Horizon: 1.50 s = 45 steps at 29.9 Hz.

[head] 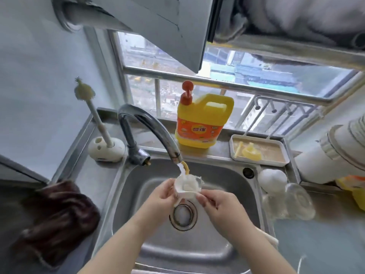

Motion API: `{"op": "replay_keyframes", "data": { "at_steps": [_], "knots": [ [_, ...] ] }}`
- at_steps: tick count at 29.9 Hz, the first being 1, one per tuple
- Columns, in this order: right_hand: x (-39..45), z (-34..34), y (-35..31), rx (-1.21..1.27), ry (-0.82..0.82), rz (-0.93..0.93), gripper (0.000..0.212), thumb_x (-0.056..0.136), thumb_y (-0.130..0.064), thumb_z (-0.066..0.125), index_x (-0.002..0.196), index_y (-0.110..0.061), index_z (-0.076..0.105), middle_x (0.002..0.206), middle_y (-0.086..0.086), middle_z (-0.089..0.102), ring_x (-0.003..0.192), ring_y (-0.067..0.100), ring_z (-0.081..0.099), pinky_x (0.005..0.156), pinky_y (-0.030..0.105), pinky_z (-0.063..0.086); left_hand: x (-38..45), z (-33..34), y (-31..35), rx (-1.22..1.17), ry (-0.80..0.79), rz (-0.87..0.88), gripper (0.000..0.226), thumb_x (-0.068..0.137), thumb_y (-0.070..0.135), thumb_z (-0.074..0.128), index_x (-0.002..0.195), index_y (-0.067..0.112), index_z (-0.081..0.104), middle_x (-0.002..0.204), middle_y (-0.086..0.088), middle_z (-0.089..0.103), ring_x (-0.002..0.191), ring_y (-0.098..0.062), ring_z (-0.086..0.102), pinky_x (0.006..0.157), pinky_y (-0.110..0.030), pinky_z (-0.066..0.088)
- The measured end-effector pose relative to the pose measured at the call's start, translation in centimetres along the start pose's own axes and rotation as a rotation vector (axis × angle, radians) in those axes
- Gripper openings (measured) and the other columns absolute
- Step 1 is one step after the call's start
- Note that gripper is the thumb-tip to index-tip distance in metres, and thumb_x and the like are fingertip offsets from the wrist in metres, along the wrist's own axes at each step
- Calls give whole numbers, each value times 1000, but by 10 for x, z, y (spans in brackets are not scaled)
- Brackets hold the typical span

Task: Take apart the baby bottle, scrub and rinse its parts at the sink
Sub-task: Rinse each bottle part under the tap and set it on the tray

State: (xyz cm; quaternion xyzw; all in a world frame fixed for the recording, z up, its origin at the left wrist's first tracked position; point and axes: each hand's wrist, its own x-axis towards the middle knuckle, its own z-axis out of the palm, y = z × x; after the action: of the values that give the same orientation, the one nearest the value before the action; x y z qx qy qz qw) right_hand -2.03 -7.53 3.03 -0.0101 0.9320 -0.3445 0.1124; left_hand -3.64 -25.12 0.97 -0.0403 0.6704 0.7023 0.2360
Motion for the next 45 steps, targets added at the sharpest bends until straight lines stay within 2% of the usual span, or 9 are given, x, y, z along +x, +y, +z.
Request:
{"op": "replay_keyframes", "data": {
  "at_steps": [3, 6, 13, 20, 31, 36, 39, 42, 45],
  "knots": [
    [12, -6, 8, -110, 101, -12, 27, 95, -38, 48, 91, -21, 69, 78, -8, 65, 76, 14, 58, 69, 34, 46, 4, -1, 0, 52, -58, -9, 19, 95, 6, 49, 108, 13, 61, 76, 13, 67, 72, 5, 61, 68, -8, 43],
    [15, -6, 9, -89, 36, -99, 23, 93, -33, 52, 82, -17, 66, 62, -15, 50, 68, 10, 47, 65, 33, 41, 7, 0, 0, 29, -54, -13, 17, 96, 7, 48, 104, 11, 62, 76, 2, 65, 63, 1, 59, 59, -8, 42],
    [16, -4, 10, -42, -21, -165, 28, 91, -40, 50, 81, -20, 66, 59, -15, 44, 64, 5, 43, 64, 29, 38, 14, -4, -3, -82, -68, -41, 25, 80, 15, 60, 103, 7, 64, 84, -4, 71, 81, -14, 64, 76, -23, 49],
    [14, -5, 17, 59, 72, -144, 28, 90, -37, 53, 82, -15, 69, 63, -7, 55, 66, 10, 50, 62, 26, 40, 15, -6, 1, -314, -37, -90, 29, 80, 26, 67, 96, 3, 60, 73, -5, 63, 62, -11, 58, 56, -19, 47],
    [18, -13, 18, -65, 63, -70, 29, 93, -42, 49, 88, -18, 65, 59, -9, 47, 66, 14, 47, 64, 34, 42, 19, -7, 2, -206, -63, -89, 36, 73, 23, 58, 103, 3, 57, 75, 1, 69, 72, -10, 62, 66, -20, 48],
    [38, -22, -5, -114, 102, -121, 27, 94, -43, 48, 91, -22, 66, 66, -9, 52, 70, 14, 50, 63, 30, 41, 13, -2, 6, 76, -63, -44, 30, 80, 43, 54, 97, 19, 62, 64, 2, 59, 61, -8, 51, 62, -21, 40],
    [44, -26, -7, -60, 106, -93, 26, 94, -41, 48, 93, -23, 67, 75, -6, 64, 74, 17, 58, 66, 33, 48, 11, -1, 5, 23, -55, -42, 25, 82, 35, 58, 98, 16, 64, 69, 1, 62, 65, -7, 56, 64, -18, 41],
    [26, -17, 2, -38, 73, -123, 31, 92, -45, 48, 90, -20, 66, 66, -8, 56, 69, 18, 55, 64, 35, 46, 14, -6, 8, -249, 43, -88, 12, 87, 16, 62, 92, 5, 63, 71, -3, 63, 64, -12, 56, 61, -21, 42],
    [12, -8, 18, -18, 62, -41, 40, 90, -48, 45, 82, -12, 62, 56, -6, 47, 60, 15, 47, 60, 36, 43, 12, -9, 8, -203, 42, -104, 15, 79, 18, 66, 86, 5, 63, 70, -2, 60, 64, -12, 51, 61, -24, 37]
  ]
}}
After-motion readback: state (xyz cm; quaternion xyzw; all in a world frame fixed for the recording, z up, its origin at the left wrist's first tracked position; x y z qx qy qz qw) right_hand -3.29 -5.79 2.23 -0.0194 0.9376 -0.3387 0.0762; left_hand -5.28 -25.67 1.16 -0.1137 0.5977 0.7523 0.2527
